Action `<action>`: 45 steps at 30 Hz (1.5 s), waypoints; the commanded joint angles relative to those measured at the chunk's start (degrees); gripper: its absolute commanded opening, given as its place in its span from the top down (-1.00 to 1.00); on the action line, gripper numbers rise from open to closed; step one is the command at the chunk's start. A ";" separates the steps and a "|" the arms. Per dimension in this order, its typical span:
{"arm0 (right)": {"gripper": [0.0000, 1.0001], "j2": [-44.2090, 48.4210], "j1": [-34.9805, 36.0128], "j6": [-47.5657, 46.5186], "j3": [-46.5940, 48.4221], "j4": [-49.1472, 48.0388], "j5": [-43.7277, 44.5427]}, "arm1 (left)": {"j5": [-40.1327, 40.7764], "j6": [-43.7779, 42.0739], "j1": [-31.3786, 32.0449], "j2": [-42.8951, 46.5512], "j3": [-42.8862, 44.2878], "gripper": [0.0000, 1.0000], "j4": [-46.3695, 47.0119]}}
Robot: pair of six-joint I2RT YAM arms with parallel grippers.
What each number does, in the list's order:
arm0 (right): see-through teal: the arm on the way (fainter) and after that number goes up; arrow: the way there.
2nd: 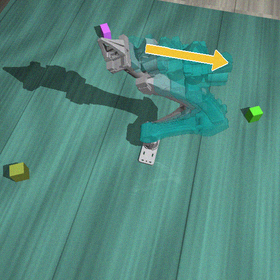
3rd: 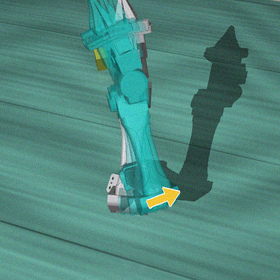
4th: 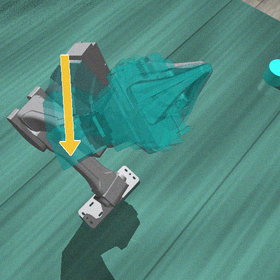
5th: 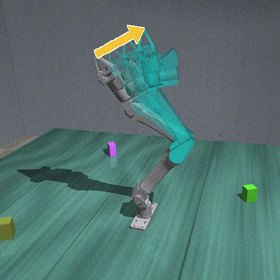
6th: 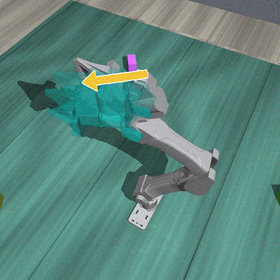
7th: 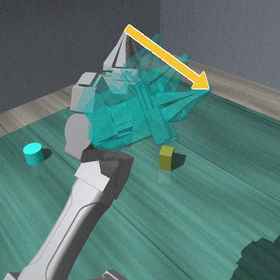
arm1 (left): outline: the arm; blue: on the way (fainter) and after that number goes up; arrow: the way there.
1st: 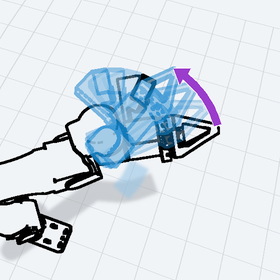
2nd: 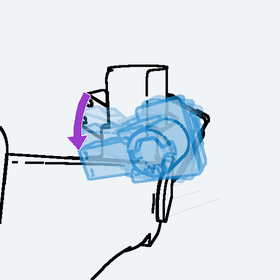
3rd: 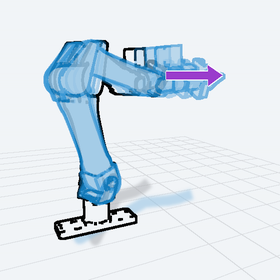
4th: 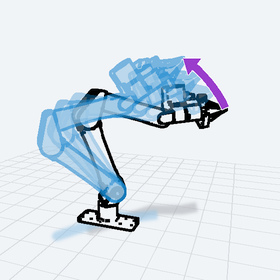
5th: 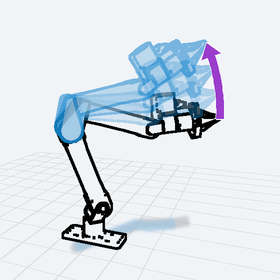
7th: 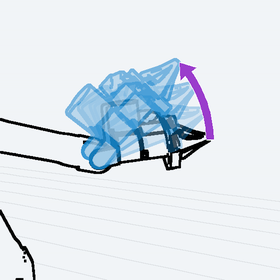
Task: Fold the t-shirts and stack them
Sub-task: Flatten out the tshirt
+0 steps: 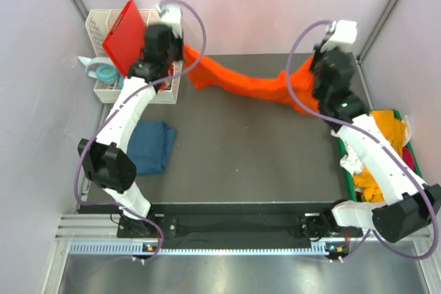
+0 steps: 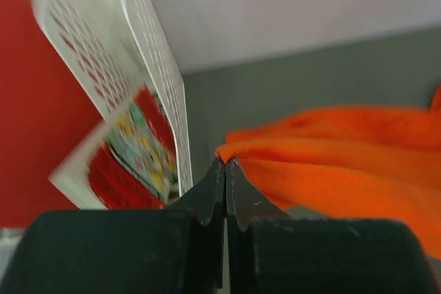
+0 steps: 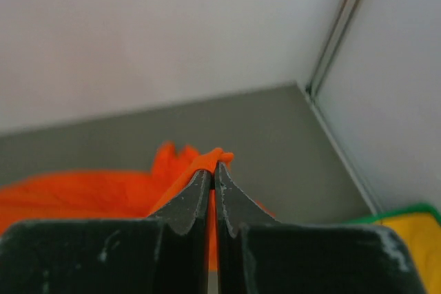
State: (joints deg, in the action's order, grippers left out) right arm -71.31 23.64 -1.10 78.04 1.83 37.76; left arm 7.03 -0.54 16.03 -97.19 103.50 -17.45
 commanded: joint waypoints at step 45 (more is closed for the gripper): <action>1.00 2.15 12.67 5.35 7.36 15.76 13.84 | -10.29 -1.49 1.19 20.13 -16.78 1.00 -14.98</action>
State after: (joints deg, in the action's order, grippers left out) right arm -65.21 40.14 22.55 76.05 34.96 58.65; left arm -9.78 0.03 17.26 -72.88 77.10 -39.53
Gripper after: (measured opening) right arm 0.006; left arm 0.012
